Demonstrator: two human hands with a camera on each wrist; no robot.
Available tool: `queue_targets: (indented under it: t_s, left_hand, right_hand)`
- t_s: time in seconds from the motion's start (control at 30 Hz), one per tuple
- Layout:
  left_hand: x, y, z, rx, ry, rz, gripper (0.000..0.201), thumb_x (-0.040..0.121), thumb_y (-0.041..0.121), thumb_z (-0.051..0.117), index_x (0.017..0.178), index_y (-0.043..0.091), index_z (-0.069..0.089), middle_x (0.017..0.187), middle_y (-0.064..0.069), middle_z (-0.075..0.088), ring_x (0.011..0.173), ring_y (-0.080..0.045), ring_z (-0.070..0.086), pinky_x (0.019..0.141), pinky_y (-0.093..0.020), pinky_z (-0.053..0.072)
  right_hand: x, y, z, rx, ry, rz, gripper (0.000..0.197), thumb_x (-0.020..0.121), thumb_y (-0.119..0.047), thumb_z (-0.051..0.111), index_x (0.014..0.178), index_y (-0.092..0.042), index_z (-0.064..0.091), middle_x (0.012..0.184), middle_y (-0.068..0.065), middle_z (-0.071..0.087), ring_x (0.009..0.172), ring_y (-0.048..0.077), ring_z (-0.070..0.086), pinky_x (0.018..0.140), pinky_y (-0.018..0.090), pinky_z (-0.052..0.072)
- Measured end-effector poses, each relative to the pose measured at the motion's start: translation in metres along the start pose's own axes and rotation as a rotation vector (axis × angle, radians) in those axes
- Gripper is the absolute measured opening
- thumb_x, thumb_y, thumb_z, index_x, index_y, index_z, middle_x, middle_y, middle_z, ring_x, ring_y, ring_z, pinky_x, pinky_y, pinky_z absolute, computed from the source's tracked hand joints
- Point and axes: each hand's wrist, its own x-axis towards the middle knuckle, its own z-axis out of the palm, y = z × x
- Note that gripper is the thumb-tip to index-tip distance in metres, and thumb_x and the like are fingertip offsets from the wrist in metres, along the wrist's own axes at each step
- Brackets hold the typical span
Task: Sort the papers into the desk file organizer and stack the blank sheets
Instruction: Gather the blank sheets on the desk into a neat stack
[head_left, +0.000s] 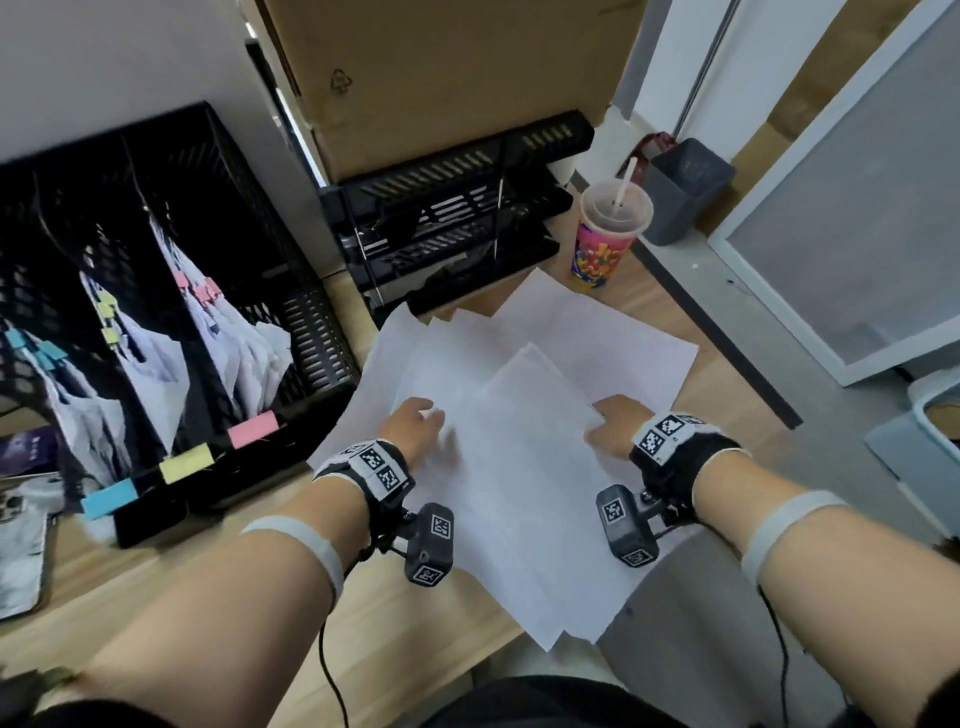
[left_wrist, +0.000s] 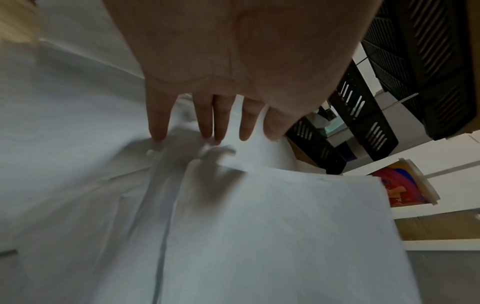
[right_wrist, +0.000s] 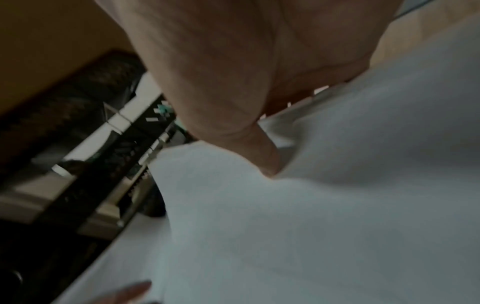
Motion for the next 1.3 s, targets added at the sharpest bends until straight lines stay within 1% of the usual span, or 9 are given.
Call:
queue_targets:
  t_s: [0.17,0.27,0.37,0.57,0.77,0.87,0.93,1.07,1.3]
  left_hand:
    - [0.000,-0.008,-0.003,-0.036,-0.030,-0.001,0.049,0.097,0.018,0.057,0.144,0.010,0.044,0.143,-0.014,0.051,0.126,-0.033,0.054,0.102,-0.036,0.046]
    - [0.001,-0.008,-0.007,0.027,-0.031,0.007,0.053,0.094,0.021,0.061,0.144,0.014,0.044,0.144,-0.016,0.048,0.127,-0.034,0.052,0.103,-0.045,0.049]
    - [0.000,-0.006,-0.009,0.062,-0.016,0.023,0.058,0.093,0.021,0.062,0.147,0.016,0.042,0.143,-0.019,0.047,0.127,-0.036,0.052,0.102,-0.049,0.049]
    - [0.005,-0.005,-0.010,0.162,0.009,0.012,0.062,0.096,0.021,0.057,0.152,0.012,0.032,0.147,-0.019,0.046,0.135,-0.034,0.045,0.110,-0.034,0.036]
    - [0.004,0.006,-0.006,0.238,-0.026,0.008,0.058,0.097,0.022,0.053,0.150,0.013,0.030,0.144,-0.014,0.051,0.132,-0.034,0.049,0.105,-0.032,0.038]
    - [0.002,0.010,-0.004,0.253,-0.041,0.006,0.054,0.098,0.026,0.050,0.148,0.016,0.034,0.142,-0.011,0.054,0.131,-0.033,0.050,0.104,-0.032,0.039]
    - [0.001,0.011,-0.005,0.258,-0.033,0.005,0.048,0.096,0.028,0.050,0.143,0.018,0.041,0.138,-0.009,0.057,0.125,-0.032,0.054,0.102,-0.032,0.043]
    - [0.001,0.013,-0.009,0.241,-0.015,0.018,0.035,0.093,0.028,0.053,0.126,0.019,0.049,0.125,-0.007,0.063,0.110,-0.031,0.060,0.094,-0.033,0.047]
    - [0.002,0.014,-0.015,0.291,0.021,0.014,0.049,0.092,0.029,0.055,0.137,0.017,0.039,0.126,-0.011,0.060,0.110,-0.032,0.061,0.086,-0.031,0.047]
  right_hand:
    - [0.008,0.002,0.037,-0.018,0.035,-0.001,0.010,0.084,-0.025,0.048,0.074,-0.026,0.051,0.109,0.014,0.060,0.092,0.031,0.062,0.081,0.032,0.053]
    - [0.008,0.004,0.046,0.013,0.000,-0.006,0.028,0.091,-0.024,0.048,0.119,-0.021,0.055,0.129,0.008,0.058,0.108,0.028,0.058,0.088,0.027,0.046]
    - [0.003,0.011,0.043,0.102,0.054,0.007,0.054,0.095,-0.024,0.048,0.147,-0.020,0.033,0.145,0.008,0.046,0.126,0.028,0.050,0.103,0.030,0.040]
    - [-0.004,0.039,0.015,0.473,0.276,0.143,0.055,0.091,-0.014,0.054,0.140,-0.013,0.029,0.115,0.015,0.058,0.092,0.028,0.056,0.083,0.030,0.044]
    - [0.010,0.026,0.023,0.488,0.139,0.321,0.046,0.091,-0.014,0.045,0.135,0.000,0.044,0.114,0.019,0.057,0.106,0.034,0.055,0.083,0.030,0.041]
    - [0.016,0.002,0.035,0.488,0.118,0.330,0.044,0.090,-0.011,0.045,0.132,0.002,0.048,0.125,0.019,0.055,0.119,0.037,0.054,0.092,0.036,0.046]
    - [0.020,-0.011,0.042,0.485,0.121,0.334,0.046,0.087,-0.014,0.046,0.131,-0.002,0.049,0.122,0.018,0.056,0.112,0.038,0.057,0.092,0.039,0.051]
    - [0.023,-0.037,0.053,0.660,0.121,0.347,0.070,0.083,-0.010,0.052,0.146,-0.008,0.022,0.127,0.017,0.049,0.093,0.028,0.055,0.082,0.038,0.054]
    - [0.023,-0.050,0.064,0.666,0.054,0.319,0.068,0.083,-0.011,0.056,0.142,-0.002,0.022,0.112,0.013,0.048,0.084,0.025,0.054,0.070,0.032,0.049]
